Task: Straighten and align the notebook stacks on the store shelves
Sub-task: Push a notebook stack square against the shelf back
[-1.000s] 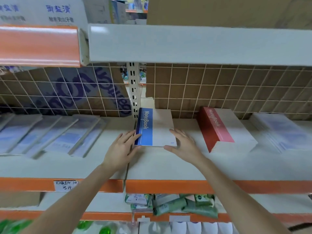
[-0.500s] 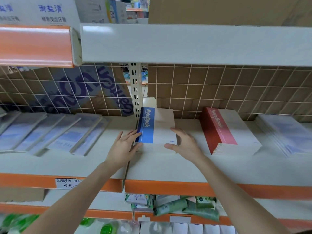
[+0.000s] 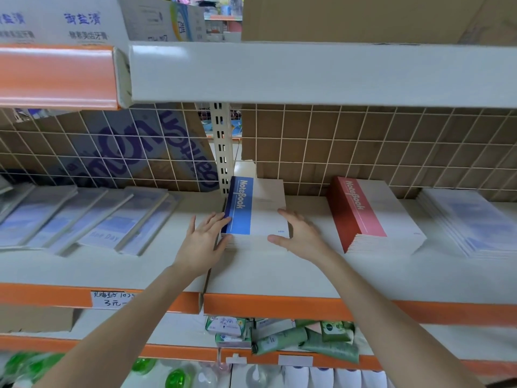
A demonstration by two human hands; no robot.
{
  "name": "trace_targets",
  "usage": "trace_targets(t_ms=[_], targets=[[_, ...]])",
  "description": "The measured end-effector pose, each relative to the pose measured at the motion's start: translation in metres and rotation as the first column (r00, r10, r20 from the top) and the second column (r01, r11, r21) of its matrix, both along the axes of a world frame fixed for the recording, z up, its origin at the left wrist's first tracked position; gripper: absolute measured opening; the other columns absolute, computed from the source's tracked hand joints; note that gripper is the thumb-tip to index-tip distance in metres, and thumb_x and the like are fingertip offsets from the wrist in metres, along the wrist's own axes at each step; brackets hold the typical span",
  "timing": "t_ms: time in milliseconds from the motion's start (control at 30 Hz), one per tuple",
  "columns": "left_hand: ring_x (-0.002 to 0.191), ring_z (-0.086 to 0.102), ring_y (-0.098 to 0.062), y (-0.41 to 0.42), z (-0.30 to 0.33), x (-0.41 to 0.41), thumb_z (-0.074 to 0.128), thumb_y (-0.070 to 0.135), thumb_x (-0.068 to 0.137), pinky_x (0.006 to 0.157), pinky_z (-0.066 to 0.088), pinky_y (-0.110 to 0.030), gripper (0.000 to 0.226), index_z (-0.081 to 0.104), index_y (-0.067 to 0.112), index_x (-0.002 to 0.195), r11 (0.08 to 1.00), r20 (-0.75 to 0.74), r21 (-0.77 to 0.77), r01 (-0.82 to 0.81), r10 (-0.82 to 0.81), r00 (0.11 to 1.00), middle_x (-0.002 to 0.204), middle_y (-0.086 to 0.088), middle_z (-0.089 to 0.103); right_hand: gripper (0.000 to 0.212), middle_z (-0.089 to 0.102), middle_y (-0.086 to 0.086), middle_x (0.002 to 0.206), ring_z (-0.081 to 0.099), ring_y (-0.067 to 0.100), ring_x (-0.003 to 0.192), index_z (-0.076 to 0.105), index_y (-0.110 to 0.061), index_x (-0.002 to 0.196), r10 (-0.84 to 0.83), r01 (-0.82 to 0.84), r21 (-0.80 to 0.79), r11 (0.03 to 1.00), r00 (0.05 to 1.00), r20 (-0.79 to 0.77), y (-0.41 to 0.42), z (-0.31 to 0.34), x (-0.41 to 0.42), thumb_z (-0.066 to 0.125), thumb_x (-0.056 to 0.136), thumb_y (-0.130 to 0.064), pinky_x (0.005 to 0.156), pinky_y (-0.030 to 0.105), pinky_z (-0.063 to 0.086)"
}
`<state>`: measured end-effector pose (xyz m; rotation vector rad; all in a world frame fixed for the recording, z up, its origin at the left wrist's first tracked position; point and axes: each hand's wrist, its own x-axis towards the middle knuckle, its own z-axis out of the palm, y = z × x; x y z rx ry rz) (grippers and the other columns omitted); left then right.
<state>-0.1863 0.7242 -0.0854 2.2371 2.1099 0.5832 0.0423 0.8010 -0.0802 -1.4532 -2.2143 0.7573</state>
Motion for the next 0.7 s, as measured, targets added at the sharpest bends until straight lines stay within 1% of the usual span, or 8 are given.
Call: trace_targets(t_ms=[67, 133, 233, 333, 400, 467, 600, 700], targets=[[0.145, 0.007, -0.016, -0.001, 0.000, 0.002, 0.033, 0.041, 0.100, 0.115, -0.005, -0.039, 0.054, 0.022, 0.022, 0.148, 0.999, -0.072, -0.045, -0.028, 0.025, 0.997, 0.154, 0.003, 0.024, 0.085, 0.021, -0.002, 0.156, 0.010, 0.016, 0.145, 0.021, -0.028, 0.150, 0.009, -0.009, -0.001, 1.000, 0.998, 0.067, 0.001, 0.001, 0.000, 0.067, 0.081, -0.051, 0.116, 0.041, 0.011], [0.146, -0.004, -0.021, -0.007, -0.001, 0.002, 0.021, 0.057, 0.096, 0.115, -0.008, -0.041, 0.065, 0.004, 0.025, 0.150, 0.994, -0.135, -0.074, -0.081, 0.070, 0.988, 0.158, -0.002, 0.010, 0.096, 0.006, -0.003, 0.160, -0.003, 0.018, 0.146, 0.010, -0.029, 0.152, 0.020, -0.026, 0.039, 0.999, 0.991, 0.134, -0.001, 0.002, -0.004, 0.066, 0.079, -0.055, 0.116, 0.045, 0.000], [0.144, -0.016, -0.024, -0.020, -0.003, -0.004, -0.005, 0.070, 0.076, 0.114, -0.013, -0.042, 0.082, -0.009, 0.030, 0.148, 0.981, -0.147, -0.060, -0.183, 0.172, 0.974, 0.158, -0.006, -0.009, 0.100, -0.013, -0.005, 0.159, -0.011, 0.020, 0.146, 0.002, -0.029, 0.152, 0.057, -0.096, 0.187, 0.978, 0.977, 0.205, -0.005, 0.007, -0.019, 0.065, 0.078, -0.057, 0.114, 0.047, -0.010], [0.144, -0.018, -0.023, -0.034, -0.009, -0.015, -0.001, 0.067, 0.077, 0.114, -0.014, -0.042, 0.081, -0.006, 0.030, 0.149, 0.962, -0.142, -0.041, -0.270, 0.262, 0.955, 0.158, -0.005, -0.013, 0.099, -0.014, -0.004, 0.159, -0.017, 0.018, 0.145, 0.005, -0.026, 0.152, 0.153, -0.221, 0.279, 0.934, 0.957, 0.248, -0.014, 0.013, -0.045, 0.062, 0.079, -0.059, 0.112, 0.046, -0.014], [0.144, -0.016, -0.024, -0.046, -0.011, -0.027, -0.001, 0.067, 0.074, 0.113, -0.014, -0.042, 0.085, -0.001, 0.029, 0.150, 0.952, -0.132, -0.041, -0.304, 0.296, 0.946, 0.158, -0.005, -0.010, 0.098, -0.010, -0.002, 0.160, -0.017, 0.018, 0.145, 0.006, -0.023, 0.152, 0.222, -0.291, 0.292, 0.911, 0.943, 0.247, -0.023, 0.016, -0.066, 0.062, 0.080, -0.058, 0.108, 0.038, -0.020], [0.144, -0.014, -0.025, -0.061, -0.013, -0.044, -0.003, 0.069, 0.072, 0.113, -0.013, -0.042, 0.086, -0.002, 0.030, 0.149, 0.941, -0.139, -0.040, -0.336, 0.327, 0.935, 0.158, -0.005, -0.008, 0.097, -0.007, -0.002, 0.160, -0.014, 0.018, 0.145, 0.005, -0.022, 0.152, 0.283, -0.343, 0.275, 0.898, 0.930, 0.236, -0.035, 0.018, -0.090, 0.062, 0.081, -0.056, 0.105, 0.031, -0.019], [0.144, -0.015, -0.027, -0.095, -0.010, -0.098, -0.023, 0.079, 0.063, 0.113, -0.014, -0.043, 0.093, -0.013, 0.032, 0.144, 0.908, -0.177, -0.032, -0.417, 0.406, 0.897, 0.157, -0.005, -0.012, 0.096, -0.010, -0.001, 0.160, -0.012, 0.019, 0.146, 0.002, -0.021, 0.153, 0.356, -0.434, 0.263, 0.862, 0.886, 0.296, -0.059, 0.023, -0.152, 0.058, 0.083, -0.058, 0.113, 0.045, -0.013], [0.145, -0.011, -0.028, -0.123, -0.002, -0.151, -0.034, 0.077, 0.057, 0.113, -0.010, -0.044, 0.106, -0.005, 0.030, 0.148, 0.876, -0.192, -0.024, -0.482, 0.469, 0.862, 0.158, -0.007, -0.009, 0.094, -0.014, 0.000, 0.159, -0.015, 0.018, 0.145, 0.003, -0.019, 0.153, 0.412, -0.492, 0.284, 0.823, 0.861, 0.300, -0.078, 0.029, -0.211, 0.056, 0.085, -0.057, 0.113, 0.046, -0.013]])
